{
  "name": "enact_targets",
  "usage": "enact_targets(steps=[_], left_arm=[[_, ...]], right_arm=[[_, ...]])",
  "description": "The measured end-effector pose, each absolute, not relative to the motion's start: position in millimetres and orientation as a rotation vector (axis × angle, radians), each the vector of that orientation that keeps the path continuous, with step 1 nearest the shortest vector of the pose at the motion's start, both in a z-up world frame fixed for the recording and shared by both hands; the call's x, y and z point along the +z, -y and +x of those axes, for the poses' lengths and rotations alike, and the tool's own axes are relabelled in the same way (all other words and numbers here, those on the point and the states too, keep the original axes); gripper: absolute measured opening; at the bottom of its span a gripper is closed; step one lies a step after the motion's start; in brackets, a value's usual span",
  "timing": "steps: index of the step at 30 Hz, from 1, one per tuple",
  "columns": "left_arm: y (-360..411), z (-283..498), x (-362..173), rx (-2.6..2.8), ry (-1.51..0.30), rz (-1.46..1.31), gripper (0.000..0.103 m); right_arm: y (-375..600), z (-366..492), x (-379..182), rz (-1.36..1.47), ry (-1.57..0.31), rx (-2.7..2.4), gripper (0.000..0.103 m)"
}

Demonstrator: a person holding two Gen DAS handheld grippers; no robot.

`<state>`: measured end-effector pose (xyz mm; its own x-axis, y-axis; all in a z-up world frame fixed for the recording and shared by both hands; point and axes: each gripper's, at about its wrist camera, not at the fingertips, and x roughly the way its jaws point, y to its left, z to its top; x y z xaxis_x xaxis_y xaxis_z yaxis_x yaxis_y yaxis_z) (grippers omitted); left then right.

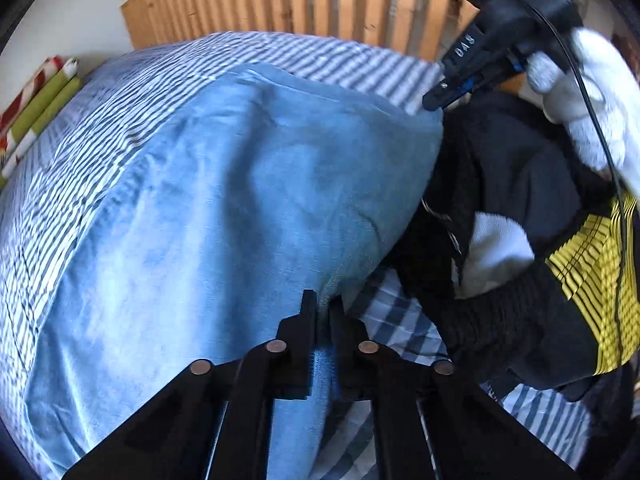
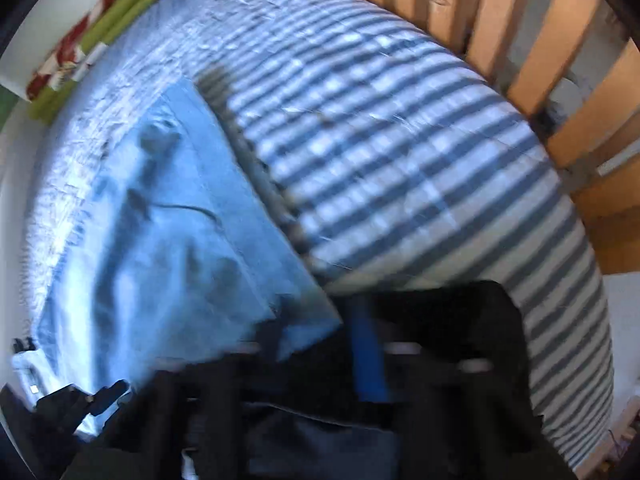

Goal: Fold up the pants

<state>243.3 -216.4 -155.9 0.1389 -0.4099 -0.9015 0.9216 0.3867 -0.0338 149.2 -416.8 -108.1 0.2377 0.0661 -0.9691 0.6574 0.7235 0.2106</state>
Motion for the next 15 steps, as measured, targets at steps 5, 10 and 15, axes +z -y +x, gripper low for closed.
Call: enact_targets(steps=[5, 10, 15], left_arm=[[200.8, 268.0, -140.3, -1.073, -1.05, 0.494, 0.005], [194.4, 288.4, -142.5, -1.054, -1.1, 0.421, 0.005], [191.6, 295.2, -147.7, -1.035, -1.116, 0.384, 0.005]], right_arm=[[407.5, 166.8, -79.3, 0.694, -1.187, -0.391, 0.002], [410.2, 168.8, -68.6, 0.679, -1.148, -0.373, 0.006], [422.9, 160.0, -72.1, 0.763, -1.108, -0.383, 0.003]])
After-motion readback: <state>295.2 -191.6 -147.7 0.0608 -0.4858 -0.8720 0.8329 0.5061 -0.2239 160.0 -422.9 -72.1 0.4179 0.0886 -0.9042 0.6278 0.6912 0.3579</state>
